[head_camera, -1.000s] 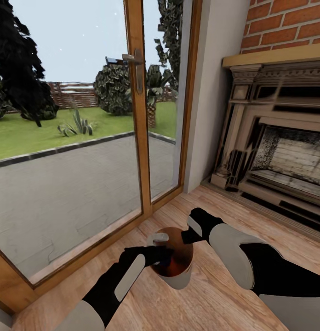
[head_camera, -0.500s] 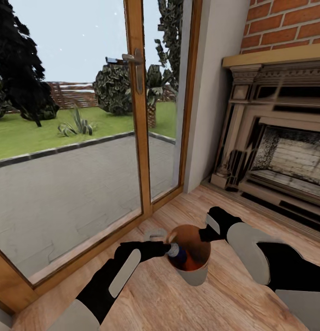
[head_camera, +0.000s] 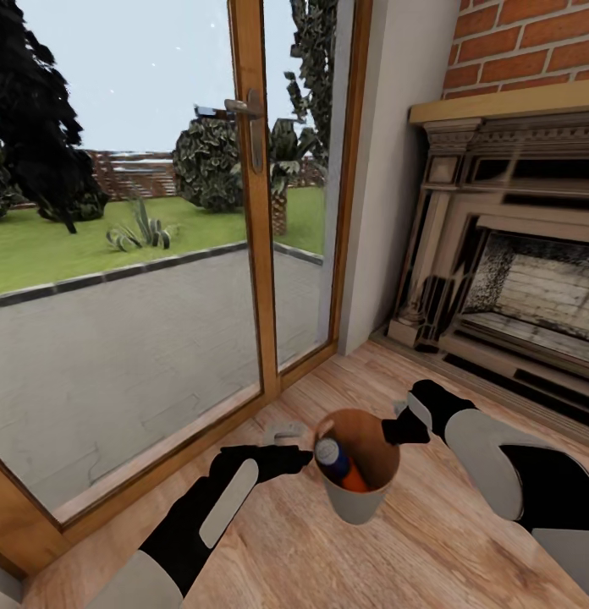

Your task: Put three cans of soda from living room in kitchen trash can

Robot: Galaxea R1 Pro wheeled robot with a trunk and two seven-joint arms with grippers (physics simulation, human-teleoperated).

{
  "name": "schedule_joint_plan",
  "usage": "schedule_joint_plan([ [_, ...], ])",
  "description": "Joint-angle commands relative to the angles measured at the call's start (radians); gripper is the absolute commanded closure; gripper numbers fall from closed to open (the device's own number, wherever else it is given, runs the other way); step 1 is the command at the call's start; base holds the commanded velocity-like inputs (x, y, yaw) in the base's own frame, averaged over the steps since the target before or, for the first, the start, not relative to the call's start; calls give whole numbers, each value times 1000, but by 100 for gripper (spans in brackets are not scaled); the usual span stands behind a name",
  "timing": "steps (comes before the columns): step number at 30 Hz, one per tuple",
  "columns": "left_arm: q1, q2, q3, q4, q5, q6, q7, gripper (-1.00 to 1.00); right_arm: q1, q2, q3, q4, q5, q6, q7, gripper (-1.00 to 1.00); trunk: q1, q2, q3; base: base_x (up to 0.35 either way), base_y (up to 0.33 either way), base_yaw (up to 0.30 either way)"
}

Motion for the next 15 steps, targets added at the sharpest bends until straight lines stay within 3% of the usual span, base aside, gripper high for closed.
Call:
schedule_joint_plan([
  [1, 0, 0, 0, 0, 0, 0, 6, -100, 0, -1, -14, 0, -15, 1, 8, 100, 0, 0, 0, 0, 0, 0],
  [10, 0, 0, -2, 68, -1, -1, 122, -100, 0, -2, -13, 0, -14, 1, 17, 100, 0, 0, 0, 0, 0, 0],
  [15, 0, 0, -3, 81, -1, -1, 142, -100, 0, -7, -11, 0, -11, 2, 18, 100, 0, 0, 0, 0, 0, 0],
])
